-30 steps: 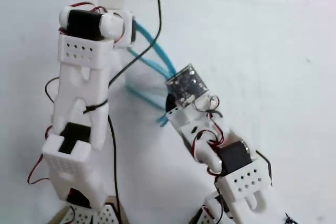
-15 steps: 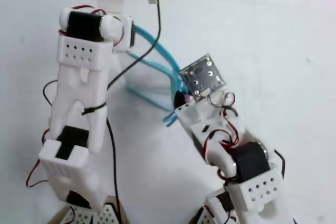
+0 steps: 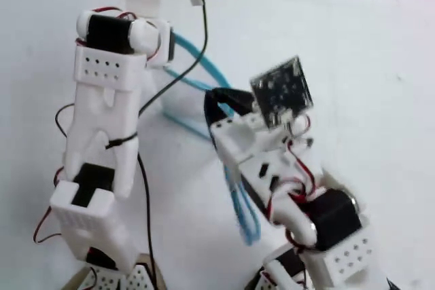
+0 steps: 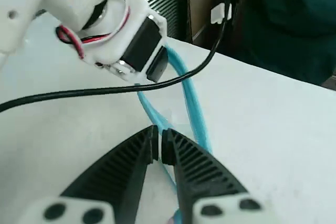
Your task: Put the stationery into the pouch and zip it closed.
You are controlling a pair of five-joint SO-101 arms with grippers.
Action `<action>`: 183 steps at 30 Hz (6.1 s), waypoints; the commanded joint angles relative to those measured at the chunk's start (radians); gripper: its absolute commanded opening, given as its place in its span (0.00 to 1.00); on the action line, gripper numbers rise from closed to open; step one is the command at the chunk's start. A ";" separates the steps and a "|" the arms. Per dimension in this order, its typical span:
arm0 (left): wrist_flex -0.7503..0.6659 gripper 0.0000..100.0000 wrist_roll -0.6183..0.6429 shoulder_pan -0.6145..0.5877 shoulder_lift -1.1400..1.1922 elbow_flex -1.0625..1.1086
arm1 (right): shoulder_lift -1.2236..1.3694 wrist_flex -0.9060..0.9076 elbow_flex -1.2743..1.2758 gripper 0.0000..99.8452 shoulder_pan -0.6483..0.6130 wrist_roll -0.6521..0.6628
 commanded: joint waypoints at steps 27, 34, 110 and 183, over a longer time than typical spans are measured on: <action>-0.018 0.02 0.008 0.008 0.015 -0.013 | 0.153 0.426 -0.020 0.35 0.041 0.230; -0.020 0.02 0.008 0.009 0.015 -0.013 | 0.154 0.263 0.092 0.34 -0.056 0.146; -0.029 0.02 0.008 0.011 0.011 -0.013 | 0.547 0.251 -0.767 0.02 -0.085 -0.110; -0.135 0.02 0.005 0.009 0.014 -0.010 | 0.470 0.268 -0.497 0.25 0.110 0.557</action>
